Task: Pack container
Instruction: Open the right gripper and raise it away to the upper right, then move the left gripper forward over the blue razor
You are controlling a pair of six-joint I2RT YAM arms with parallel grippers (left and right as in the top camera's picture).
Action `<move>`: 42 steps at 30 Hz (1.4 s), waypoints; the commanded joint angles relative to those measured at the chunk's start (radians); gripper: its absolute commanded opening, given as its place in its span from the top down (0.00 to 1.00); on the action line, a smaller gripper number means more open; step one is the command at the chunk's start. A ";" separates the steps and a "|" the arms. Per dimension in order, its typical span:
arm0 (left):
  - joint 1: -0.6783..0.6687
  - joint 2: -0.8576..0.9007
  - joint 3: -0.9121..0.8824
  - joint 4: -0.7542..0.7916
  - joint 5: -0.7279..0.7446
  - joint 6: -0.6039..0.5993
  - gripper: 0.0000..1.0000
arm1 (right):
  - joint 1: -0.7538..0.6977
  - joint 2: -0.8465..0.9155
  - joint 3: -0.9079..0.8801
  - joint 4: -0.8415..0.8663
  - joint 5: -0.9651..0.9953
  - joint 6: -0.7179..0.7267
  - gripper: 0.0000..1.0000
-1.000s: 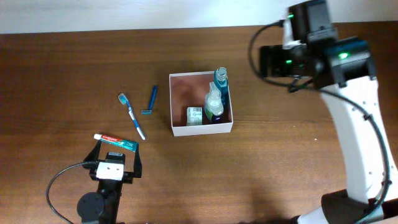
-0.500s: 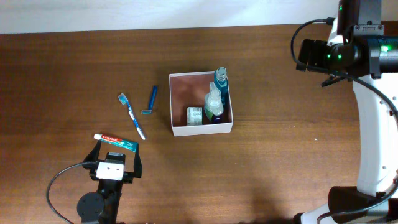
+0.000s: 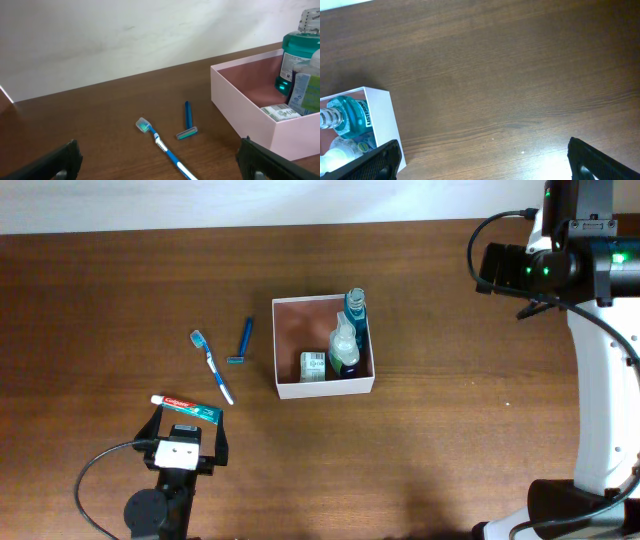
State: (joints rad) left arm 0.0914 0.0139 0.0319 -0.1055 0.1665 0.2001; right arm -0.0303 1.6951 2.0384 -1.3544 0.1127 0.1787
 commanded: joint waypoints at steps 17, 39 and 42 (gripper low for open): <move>0.002 -0.002 -0.005 0.168 0.115 0.002 0.00 | -0.004 0.002 0.002 0.000 0.012 -0.005 0.01; 0.002 0.022 0.003 0.941 0.220 0.272 0.00 | -0.004 0.002 0.002 0.000 0.012 -0.005 0.01; 0.002 0.063 0.036 0.984 0.221 0.274 0.00 | -0.004 0.002 0.002 0.000 0.012 -0.005 0.01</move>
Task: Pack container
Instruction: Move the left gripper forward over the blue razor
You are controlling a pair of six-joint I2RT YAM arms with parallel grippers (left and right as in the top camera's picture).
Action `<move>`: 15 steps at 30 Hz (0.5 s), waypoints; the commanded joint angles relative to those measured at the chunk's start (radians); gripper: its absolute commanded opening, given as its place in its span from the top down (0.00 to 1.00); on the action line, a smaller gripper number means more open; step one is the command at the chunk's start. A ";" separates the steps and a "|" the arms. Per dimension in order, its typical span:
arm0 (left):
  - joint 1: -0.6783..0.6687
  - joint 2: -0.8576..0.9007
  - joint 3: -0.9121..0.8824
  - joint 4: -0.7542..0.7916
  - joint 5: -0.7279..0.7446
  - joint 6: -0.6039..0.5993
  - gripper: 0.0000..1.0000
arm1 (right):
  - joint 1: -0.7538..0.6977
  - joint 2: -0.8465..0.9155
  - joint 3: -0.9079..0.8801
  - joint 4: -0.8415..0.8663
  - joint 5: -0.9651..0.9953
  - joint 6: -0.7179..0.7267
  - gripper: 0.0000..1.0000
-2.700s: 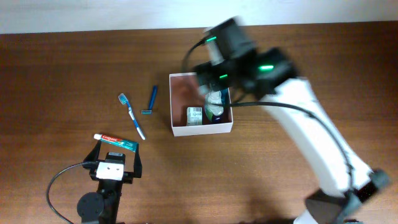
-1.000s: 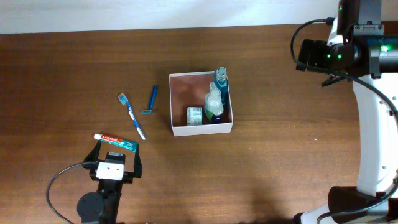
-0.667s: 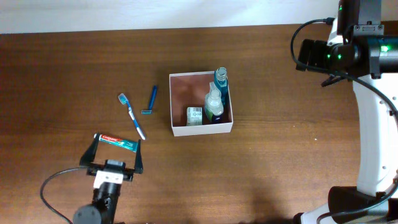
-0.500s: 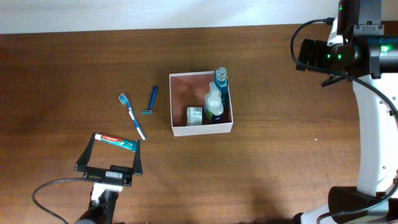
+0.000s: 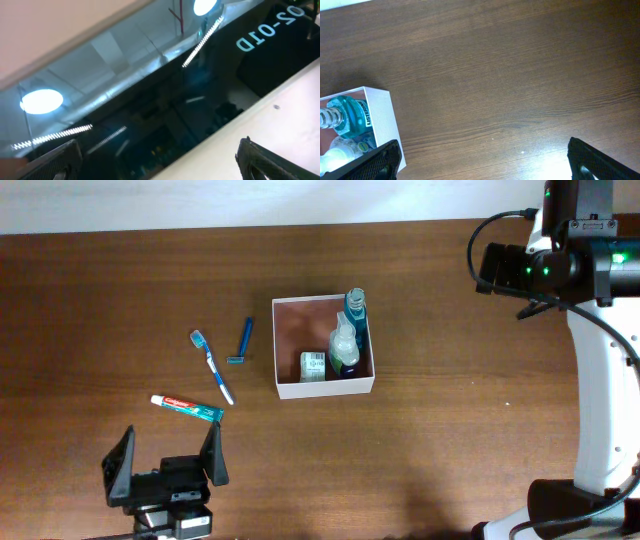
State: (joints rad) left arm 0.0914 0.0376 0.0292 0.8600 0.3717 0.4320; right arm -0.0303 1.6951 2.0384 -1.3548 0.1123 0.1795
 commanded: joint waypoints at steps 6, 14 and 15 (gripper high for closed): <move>0.002 0.187 0.173 0.022 0.060 0.042 0.00 | -0.004 0.002 0.002 0.001 0.013 -0.006 0.01; 0.002 0.554 0.340 0.011 0.138 0.040 0.00 | -0.004 0.002 0.002 0.001 0.013 -0.006 0.01; 0.002 0.607 0.355 0.007 0.154 0.032 0.00 | -0.004 0.002 0.002 0.001 0.013 -0.006 0.02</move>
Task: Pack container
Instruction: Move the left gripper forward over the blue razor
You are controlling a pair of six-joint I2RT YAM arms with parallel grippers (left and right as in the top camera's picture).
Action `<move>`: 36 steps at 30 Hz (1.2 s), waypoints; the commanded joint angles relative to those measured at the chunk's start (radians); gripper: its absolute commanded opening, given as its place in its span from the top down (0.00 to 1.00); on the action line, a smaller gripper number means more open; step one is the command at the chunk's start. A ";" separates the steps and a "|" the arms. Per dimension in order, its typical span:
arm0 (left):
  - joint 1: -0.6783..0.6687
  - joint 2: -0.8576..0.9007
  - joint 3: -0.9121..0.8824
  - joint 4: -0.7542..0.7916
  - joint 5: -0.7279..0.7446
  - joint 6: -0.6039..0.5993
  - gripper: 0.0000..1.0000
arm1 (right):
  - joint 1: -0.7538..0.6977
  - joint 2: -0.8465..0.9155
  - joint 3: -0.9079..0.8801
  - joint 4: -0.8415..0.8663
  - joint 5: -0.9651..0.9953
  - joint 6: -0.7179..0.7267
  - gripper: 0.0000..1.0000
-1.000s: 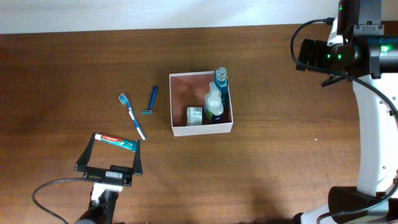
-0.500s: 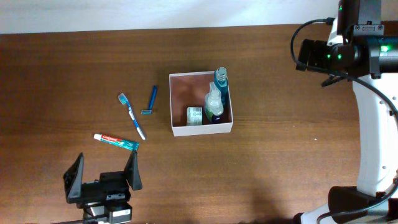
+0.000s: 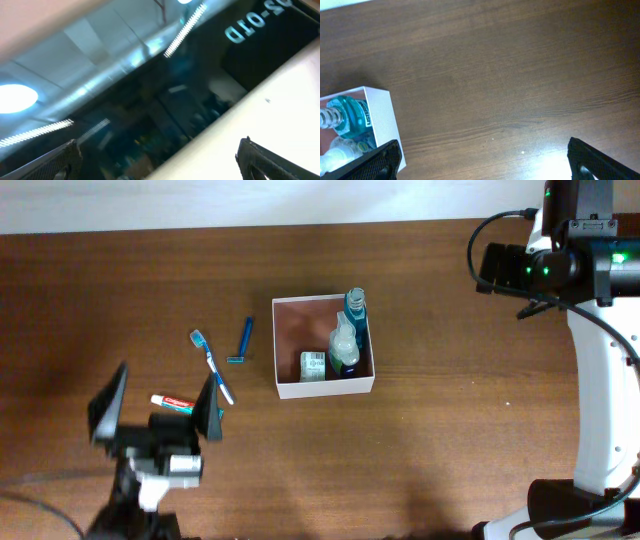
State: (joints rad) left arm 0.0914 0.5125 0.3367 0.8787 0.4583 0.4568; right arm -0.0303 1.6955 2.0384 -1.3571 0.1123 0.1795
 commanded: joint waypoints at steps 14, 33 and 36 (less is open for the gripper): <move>0.003 0.597 0.136 -0.066 0.125 -0.043 0.00 | -0.004 0.002 0.002 0.003 0.012 -0.006 0.01; 0.003 0.728 0.136 -0.197 0.183 -0.044 0.00 | -0.004 0.002 0.002 0.003 0.013 -0.006 0.01; 0.003 0.728 0.136 -0.191 0.194 -0.044 0.00 | -0.004 0.002 0.002 0.003 0.013 -0.006 0.01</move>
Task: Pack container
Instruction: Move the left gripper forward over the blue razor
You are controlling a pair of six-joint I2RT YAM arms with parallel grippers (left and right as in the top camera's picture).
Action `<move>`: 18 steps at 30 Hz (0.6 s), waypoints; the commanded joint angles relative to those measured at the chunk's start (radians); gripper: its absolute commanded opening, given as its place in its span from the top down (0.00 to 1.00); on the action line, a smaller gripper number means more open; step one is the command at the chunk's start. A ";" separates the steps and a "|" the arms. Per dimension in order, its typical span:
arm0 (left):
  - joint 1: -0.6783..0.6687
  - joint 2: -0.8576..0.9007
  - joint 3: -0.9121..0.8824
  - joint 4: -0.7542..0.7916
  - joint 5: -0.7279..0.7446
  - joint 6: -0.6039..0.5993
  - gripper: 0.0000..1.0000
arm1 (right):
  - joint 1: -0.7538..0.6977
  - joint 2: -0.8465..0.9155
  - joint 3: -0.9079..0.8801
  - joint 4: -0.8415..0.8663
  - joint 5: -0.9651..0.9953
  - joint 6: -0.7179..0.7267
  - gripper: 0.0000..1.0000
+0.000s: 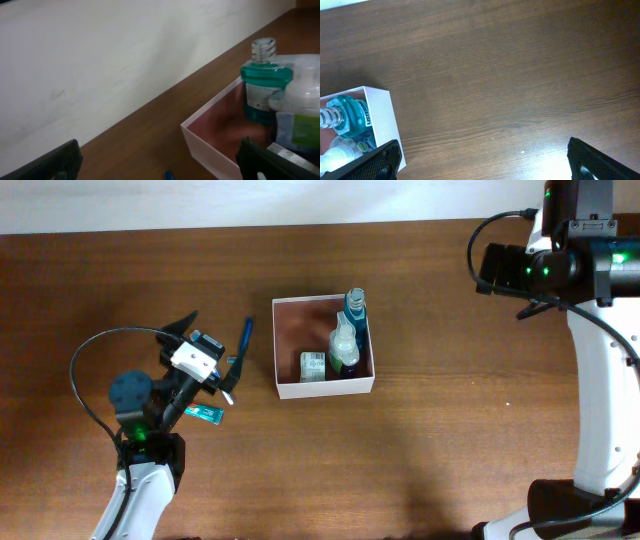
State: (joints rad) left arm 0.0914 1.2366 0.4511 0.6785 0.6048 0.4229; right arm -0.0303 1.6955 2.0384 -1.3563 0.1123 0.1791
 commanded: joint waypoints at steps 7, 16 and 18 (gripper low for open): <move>0.003 0.010 0.023 -0.030 -0.094 -0.038 0.00 | -0.004 0.002 0.002 0.002 0.012 -0.005 0.01; 0.003 0.012 0.141 -0.267 -0.276 -0.221 0.00 | -0.004 0.002 0.002 0.002 0.013 -0.006 0.01; 0.003 0.021 0.214 -0.400 -0.303 -0.221 0.00 | -0.004 0.002 0.002 0.002 0.013 -0.005 0.01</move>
State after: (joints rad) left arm 0.0914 1.2411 0.5724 0.3458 0.3756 0.2626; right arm -0.0303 1.6955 2.0384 -1.3567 0.1123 0.1791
